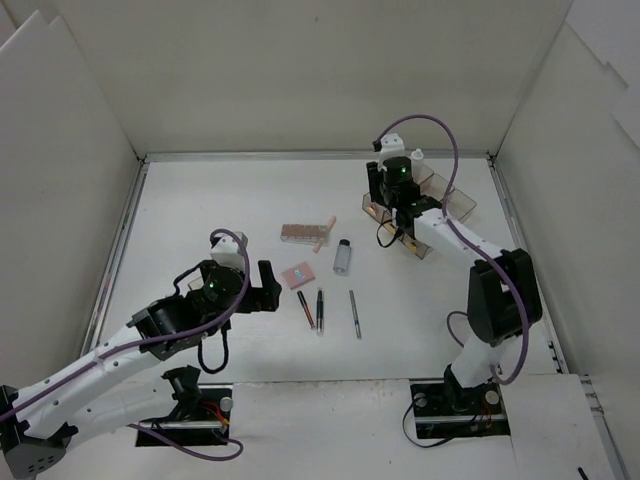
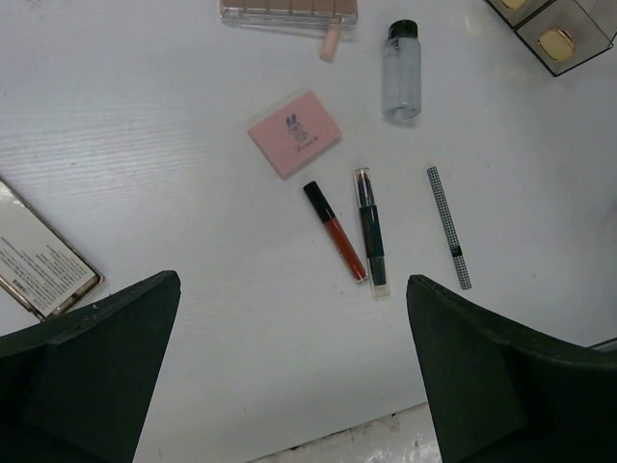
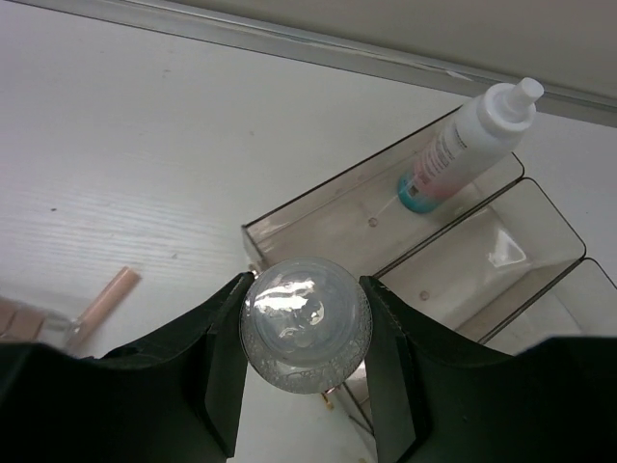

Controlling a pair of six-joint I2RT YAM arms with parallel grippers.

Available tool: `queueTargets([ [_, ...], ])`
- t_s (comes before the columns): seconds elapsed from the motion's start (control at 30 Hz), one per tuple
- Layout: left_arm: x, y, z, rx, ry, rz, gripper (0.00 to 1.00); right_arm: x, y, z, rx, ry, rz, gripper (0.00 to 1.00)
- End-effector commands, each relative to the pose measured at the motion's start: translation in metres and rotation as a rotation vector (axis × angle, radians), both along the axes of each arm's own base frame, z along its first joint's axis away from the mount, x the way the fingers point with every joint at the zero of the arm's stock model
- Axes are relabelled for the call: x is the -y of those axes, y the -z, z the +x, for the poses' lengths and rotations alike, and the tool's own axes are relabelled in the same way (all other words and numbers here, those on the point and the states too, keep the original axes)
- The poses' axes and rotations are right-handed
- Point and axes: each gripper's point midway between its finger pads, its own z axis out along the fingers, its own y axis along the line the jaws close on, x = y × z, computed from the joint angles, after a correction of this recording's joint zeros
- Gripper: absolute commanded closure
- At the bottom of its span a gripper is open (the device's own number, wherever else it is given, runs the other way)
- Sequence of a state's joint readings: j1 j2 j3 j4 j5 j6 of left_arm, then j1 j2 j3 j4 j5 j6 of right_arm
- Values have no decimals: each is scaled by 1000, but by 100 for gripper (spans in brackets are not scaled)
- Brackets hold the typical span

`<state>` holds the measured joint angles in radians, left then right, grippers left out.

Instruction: Organize the makeup

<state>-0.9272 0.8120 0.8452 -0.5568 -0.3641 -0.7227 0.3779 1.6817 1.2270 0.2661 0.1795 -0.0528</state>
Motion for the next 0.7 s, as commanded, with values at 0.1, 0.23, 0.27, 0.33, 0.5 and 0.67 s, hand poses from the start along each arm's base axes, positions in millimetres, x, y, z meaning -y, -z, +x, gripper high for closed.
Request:
queueTargets([
  [0.1,-14,0,-12,-42,-64,-69,1,24,-71,63,272,159,10,100],
  [0.23,-20,5,-18,-68,-73,-69,0,30,-63,85,278,195,-8,100],
  [0.27,-20,7,-20,-75,-76,-73,0,33,-62,89,280,203,-9,100],
  [0.33,-20,10,-21,-85,-77,-79,0,33,-54,98,266,206,-19,100],
  [0.5,-17,15,-21,-109,-77,-69,0,42,-26,111,225,239,-23,100],
  [0.67,-15,12,-22,-116,-69,-64,1,59,-9,119,205,283,10,100],
])
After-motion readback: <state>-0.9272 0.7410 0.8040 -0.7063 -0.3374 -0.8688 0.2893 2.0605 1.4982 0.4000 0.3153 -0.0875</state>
